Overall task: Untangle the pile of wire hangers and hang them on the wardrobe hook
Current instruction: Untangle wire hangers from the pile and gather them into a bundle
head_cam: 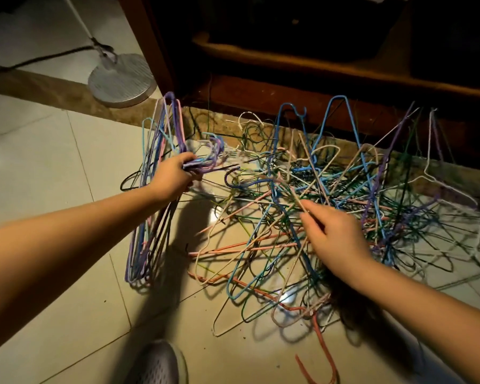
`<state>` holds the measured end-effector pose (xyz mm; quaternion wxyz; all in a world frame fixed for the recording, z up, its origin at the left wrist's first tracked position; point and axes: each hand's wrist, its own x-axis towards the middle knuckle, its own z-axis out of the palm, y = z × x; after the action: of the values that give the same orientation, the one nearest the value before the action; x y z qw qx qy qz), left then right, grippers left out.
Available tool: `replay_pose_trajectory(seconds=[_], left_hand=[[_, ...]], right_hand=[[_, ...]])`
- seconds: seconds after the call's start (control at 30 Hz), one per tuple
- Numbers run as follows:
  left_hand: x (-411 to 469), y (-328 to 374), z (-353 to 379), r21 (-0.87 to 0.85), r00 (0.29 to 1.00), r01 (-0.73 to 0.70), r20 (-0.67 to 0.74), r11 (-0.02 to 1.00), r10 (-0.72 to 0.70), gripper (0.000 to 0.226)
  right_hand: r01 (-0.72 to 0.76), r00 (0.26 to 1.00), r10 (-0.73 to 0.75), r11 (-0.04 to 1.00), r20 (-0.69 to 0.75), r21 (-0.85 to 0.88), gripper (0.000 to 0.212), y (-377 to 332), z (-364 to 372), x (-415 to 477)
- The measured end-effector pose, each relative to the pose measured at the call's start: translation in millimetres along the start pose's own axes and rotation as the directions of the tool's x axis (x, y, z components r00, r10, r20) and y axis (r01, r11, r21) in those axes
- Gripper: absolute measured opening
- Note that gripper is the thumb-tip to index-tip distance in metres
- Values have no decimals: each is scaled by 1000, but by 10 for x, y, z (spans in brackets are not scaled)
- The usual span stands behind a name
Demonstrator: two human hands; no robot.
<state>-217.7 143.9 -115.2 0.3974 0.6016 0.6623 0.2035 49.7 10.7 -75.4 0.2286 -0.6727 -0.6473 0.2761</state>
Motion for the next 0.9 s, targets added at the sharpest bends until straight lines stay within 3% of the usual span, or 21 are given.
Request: replay_pose_trajectory(seconds=[0.23, 0.5, 0.63, 0.77, 0.9], left_hand=[[-220, 251, -331, -216, 994, 21, -101, 976, -43, 29], [-558, 988, -324, -476, 994, -34, -103, 879, -17, 17], [-680, 1339, -108, -664, 999, -22, 6, 747, 35, 14], [-779, 1530, 93, -793, 994, 33, 90, 608, 64, 12], [-813, 1551, 157, -858, 995, 33, 77, 512, 66, 10]], right_hand=[[-54, 961, 164, 901, -222, 430, 32, -116, -177, 66], [-4, 956, 204, 727, -210, 687, 25, -238, -111, 83], [43, 965, 160, 684, -208, 728, 31, -440, -86, 157], [80, 970, 97, 740, -224, 668, 29, -624, -53, 225], [72, 967, 103, 769, -235, 635, 28, -763, 9, 230]])
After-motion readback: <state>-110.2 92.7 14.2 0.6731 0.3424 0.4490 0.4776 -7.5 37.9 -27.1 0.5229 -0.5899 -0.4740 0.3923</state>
